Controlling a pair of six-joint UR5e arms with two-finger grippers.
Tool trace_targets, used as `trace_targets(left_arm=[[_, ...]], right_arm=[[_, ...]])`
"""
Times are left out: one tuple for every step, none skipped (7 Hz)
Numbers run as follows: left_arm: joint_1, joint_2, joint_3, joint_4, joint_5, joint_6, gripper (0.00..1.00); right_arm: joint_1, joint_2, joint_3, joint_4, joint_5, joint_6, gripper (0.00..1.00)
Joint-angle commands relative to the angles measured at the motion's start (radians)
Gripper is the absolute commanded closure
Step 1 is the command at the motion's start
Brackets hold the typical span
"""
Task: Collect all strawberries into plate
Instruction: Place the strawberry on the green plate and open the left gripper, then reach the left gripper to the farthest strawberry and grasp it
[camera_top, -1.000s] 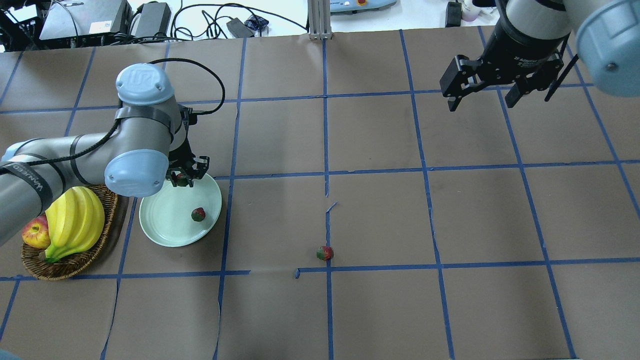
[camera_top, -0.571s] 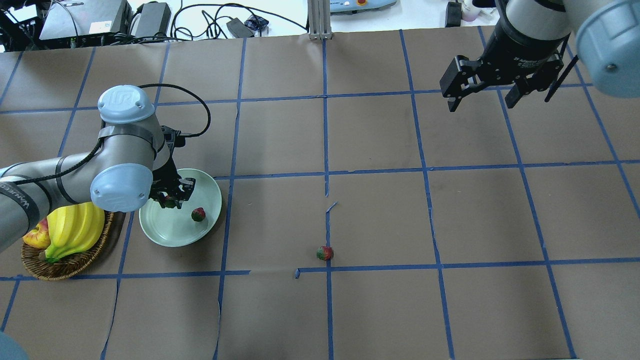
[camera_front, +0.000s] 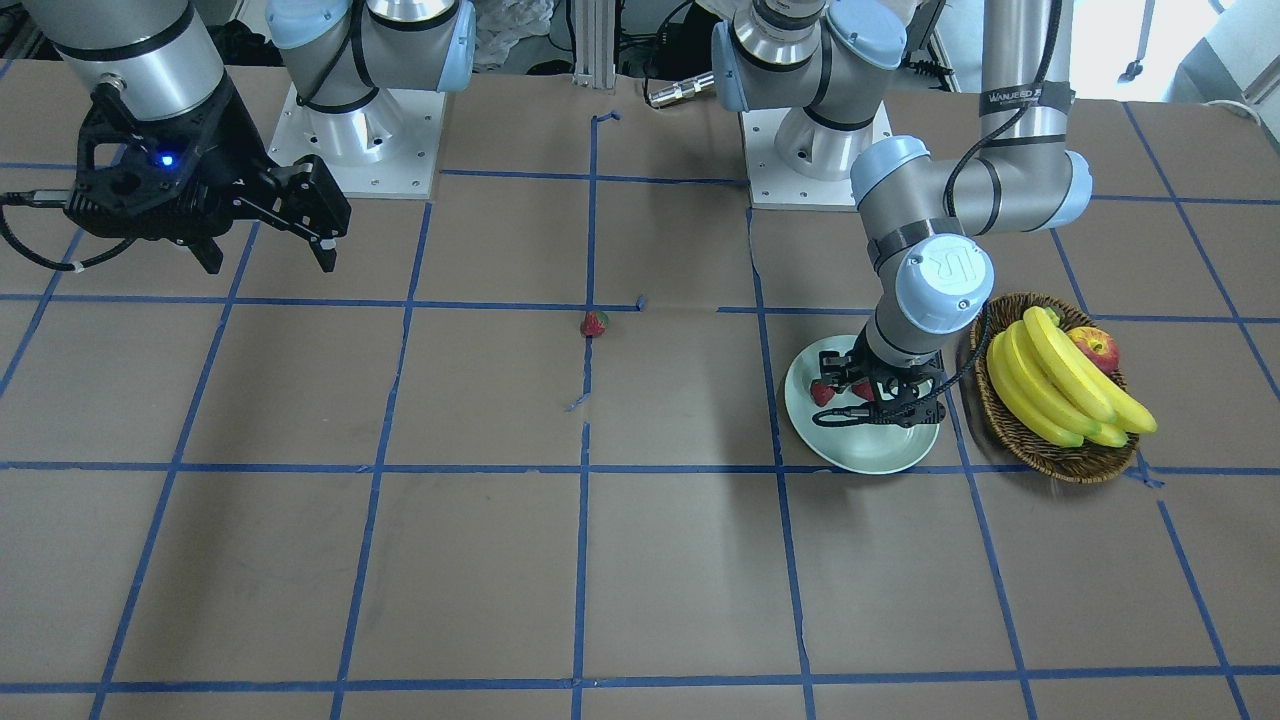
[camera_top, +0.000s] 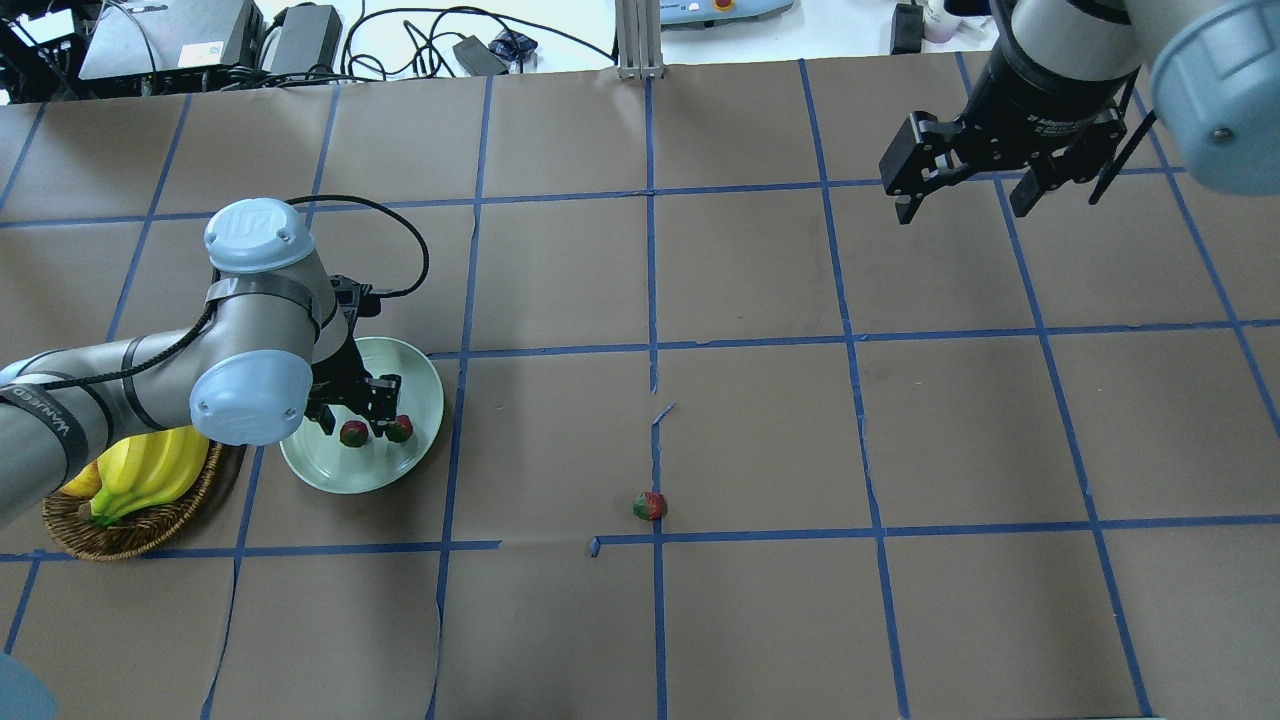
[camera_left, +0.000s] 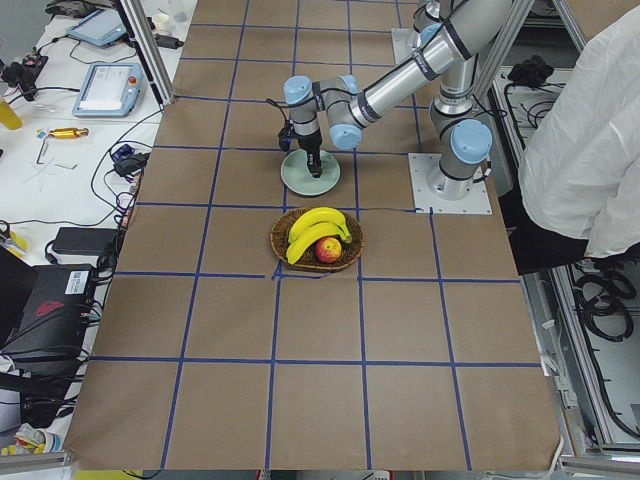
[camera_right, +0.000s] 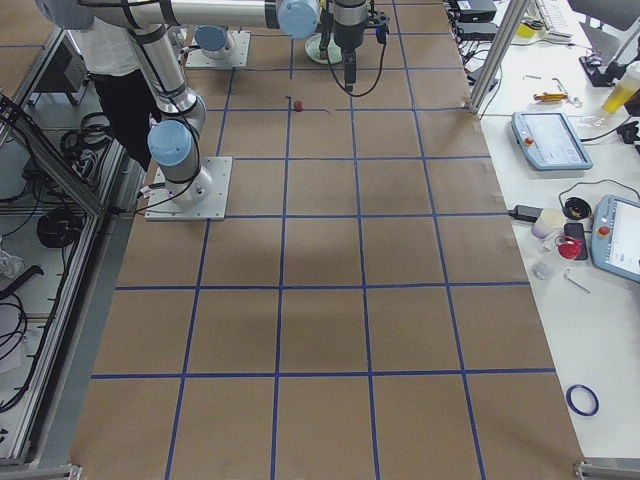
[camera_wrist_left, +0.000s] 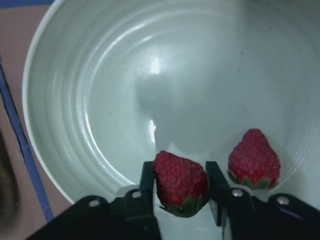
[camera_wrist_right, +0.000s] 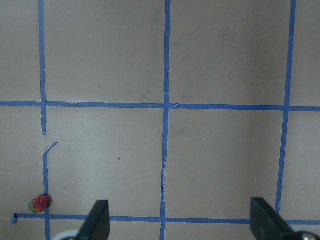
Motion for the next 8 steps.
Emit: trace_targets(left_arm=[[-0.024, 0.026, 0.056, -0.009, 0.001, -0.006, 0.0], [-0.055, 0.061, 0.059, -0.02, -0.003, -0.021, 0.0], [-0.137, 0.078, 0.062, -0.029, -0.059, -0.131, 0.0], [-0.244, 0.075, 0.062, -0.025, -0.092, -0.278, 0.0], [-0.372, 0.057, 0.061, -0.019, -0.129, -0.393, 0.0], [-0.482, 0.037, 0.061, 0.016, -0.155, -0.479, 0.0], [-0.577, 0.02, 0.052, 0.021, -0.194, -0.551, 0.0], [-0.641, -0.007, 0.032, 0.05, -0.196, -0.563, 0.0]], right_arm=[[0.0, 0.0, 0.0, 0.0, 0.001, 0.003, 0.0], [0.0, 0.0, 0.0, 0.0, 0.001, 0.001, 0.0], [0.0, 0.0, 0.0, 0.0, 0.001, 0.001, 0.0], [0.0, 0.0, -0.001, 0.0, 0.001, 0.0, 0.0], [0.0, 0.0, -0.001, -0.002, 0.001, 0.0, 0.0], [0.0, 0.0, -0.001, -0.002, 0.001, 0.0, 0.0], [0.0, 0.0, -0.003, -0.002, 0.001, 0.001, 0.0], [0.0, 0.001, -0.005, -0.003, 0.001, 0.0, 0.0]])
